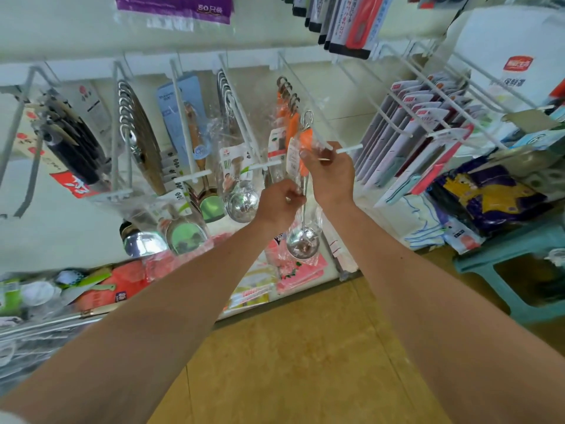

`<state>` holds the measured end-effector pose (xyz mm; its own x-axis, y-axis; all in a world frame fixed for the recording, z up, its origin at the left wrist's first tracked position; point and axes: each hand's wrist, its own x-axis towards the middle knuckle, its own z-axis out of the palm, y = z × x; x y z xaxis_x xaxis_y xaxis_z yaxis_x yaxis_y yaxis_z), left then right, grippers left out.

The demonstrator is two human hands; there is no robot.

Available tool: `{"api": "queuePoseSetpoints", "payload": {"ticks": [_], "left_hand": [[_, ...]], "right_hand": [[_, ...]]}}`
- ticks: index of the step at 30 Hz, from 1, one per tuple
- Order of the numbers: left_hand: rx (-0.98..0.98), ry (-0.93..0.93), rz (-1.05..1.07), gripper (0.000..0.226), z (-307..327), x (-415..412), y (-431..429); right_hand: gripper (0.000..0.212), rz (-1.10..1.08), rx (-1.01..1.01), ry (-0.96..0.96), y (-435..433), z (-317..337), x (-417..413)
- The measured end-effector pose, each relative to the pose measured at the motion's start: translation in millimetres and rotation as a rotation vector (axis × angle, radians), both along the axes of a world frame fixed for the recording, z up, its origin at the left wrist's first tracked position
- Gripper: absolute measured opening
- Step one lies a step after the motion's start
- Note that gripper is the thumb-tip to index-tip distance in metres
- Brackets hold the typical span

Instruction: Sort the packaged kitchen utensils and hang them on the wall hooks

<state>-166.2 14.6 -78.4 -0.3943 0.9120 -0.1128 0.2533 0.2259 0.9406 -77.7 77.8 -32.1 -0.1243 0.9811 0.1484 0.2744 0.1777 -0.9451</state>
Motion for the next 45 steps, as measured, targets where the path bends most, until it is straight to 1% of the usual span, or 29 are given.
{"api": "queuePoseSetpoints", "payload": {"ticks": [2, 5, 9, 13, 18, 22, 25, 28, 31, 34, 35, 37, 38, 41, 45], "left_hand": [[0.011, 0.051, -0.037, 0.013, -0.7, -0.5, -7.1], [0.017, 0.099, -0.072, 0.013, -3.1, 1.0, -16.4], [0.030, 0.114, -0.101, 0.014, -2.4, 9.6, -30.3], [0.045, 0.099, -0.112, 0.015, -0.8, 21.3, -47.4], [0.051, 0.144, -0.148, 0.014, 3.0, 27.1, -73.1], [0.040, 0.143, -0.137, 0.017, 7.8, 26.6, -95.3], [0.035, 0.116, -0.116, 0.014, 11.0, 17.8, -122.3], [-0.003, 0.130, -0.091, 0.014, 9.4, -7.7, -158.9], [-0.040, 0.129, 0.008, 0.010, 9.4, -58.7, -208.0], [-0.093, 0.192, 0.093, 0.004, 11.6, -121.2, -266.3], [-0.110, 0.189, 0.123, 0.006, 11.7, -141.7, -288.6], [-0.126, 0.208, 0.200, 0.022, 11.0, -180.5, -333.1], [-0.147, 0.212, 0.233, 0.026, 10.4, -197.8, -356.2], [-0.188, 0.176, 0.346, 0.019, 11.0, -242.6, -429.5], [-0.201, 0.179, 0.483, 0.016, 9.7, -288.3, -525.5]], "right_hand": [[0.027, 0.010, -0.010, -0.032, -7.0, -0.2, 6.3], [0.022, 0.011, -0.035, 0.008, -19.5, 0.9, 16.3], [0.022, 0.001, -0.024, 0.062, -35.7, 2.1, 28.8], [0.023, -0.015, -0.012, 0.046, -53.7, 6.5, 40.0], [0.021, -0.012, -0.030, 0.047, -82.6, 9.9, 50.3], [0.021, 0.002, -0.017, 0.052, -108.9, 18.2, 48.3], [0.020, 0.022, -0.021, 0.056, -133.2, 21.5, 35.8], [0.018, 0.072, -0.059, 0.048, -162.1, 16.6, 5.0], [0.021, 0.145, -0.081, 0.023, -200.9, 11.8, -53.3], [0.020, 0.270, -0.101, 0.030, -249.1, 9.0, -121.0], [0.020, 0.314, -0.106, 0.031, -267.4, 8.2, -142.6], [0.018, 0.404, -0.117, 0.031, -305.2, 6.0, -184.4], [0.017, 0.448, -0.126, 0.029, -324.4, 4.4, -204.6], [0.017, 0.566, -0.131, 0.012, -386.4, 0.1, -263.0], [0.019, 0.722, -0.129, -0.037, -472.8, -5.1, -326.1]]}}
